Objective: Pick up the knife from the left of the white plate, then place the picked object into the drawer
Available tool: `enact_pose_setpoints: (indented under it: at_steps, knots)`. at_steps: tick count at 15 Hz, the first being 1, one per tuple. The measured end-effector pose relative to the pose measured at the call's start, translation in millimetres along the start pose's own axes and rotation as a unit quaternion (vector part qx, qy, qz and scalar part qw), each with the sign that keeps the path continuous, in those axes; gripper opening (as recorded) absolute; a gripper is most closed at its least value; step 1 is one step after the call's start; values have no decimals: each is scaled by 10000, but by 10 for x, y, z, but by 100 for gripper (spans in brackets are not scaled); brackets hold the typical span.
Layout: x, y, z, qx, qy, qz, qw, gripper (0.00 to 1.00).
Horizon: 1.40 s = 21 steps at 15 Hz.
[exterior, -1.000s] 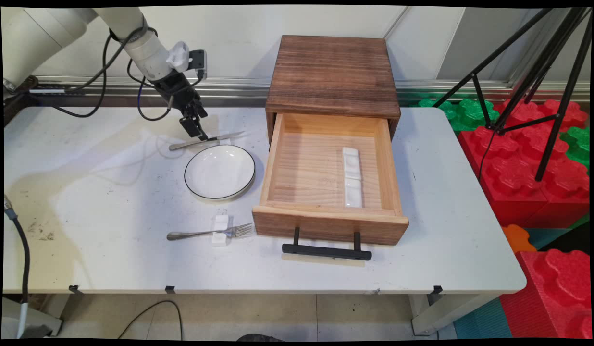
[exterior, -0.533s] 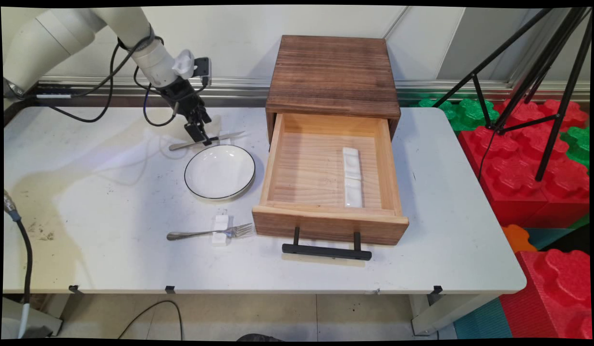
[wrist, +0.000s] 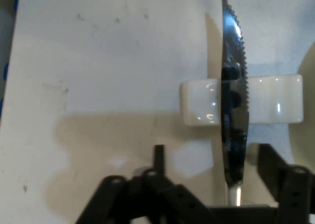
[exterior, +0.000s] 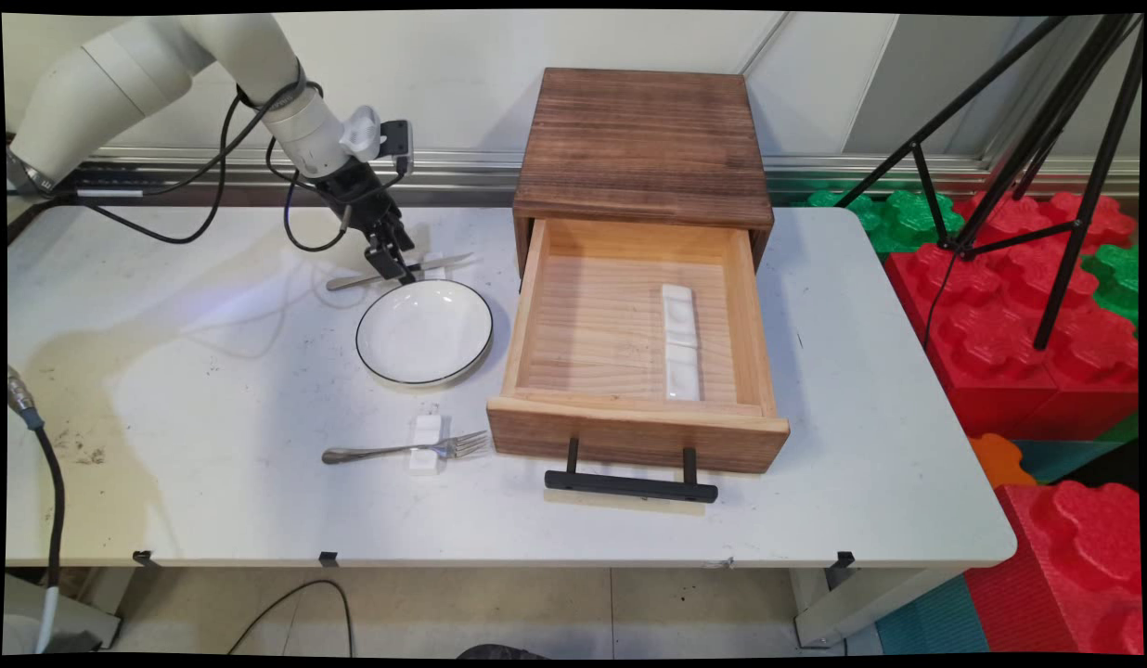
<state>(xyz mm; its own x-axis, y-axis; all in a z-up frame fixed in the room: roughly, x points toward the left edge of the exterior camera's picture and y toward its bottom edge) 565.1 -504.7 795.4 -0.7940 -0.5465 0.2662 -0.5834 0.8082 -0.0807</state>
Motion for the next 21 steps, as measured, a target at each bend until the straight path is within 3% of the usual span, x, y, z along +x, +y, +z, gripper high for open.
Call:
enact_pose_setpoints:
  at_steps: [9, 16, 21]
  knots:
    - [-69, 51, -109, 55, -7, -60, 10000, 0]
    - [-162, 71, -423, 293, 16, -348, 9990, 0]
    - [-180, 121, -837, 542, 127, -596, 9967, 0]
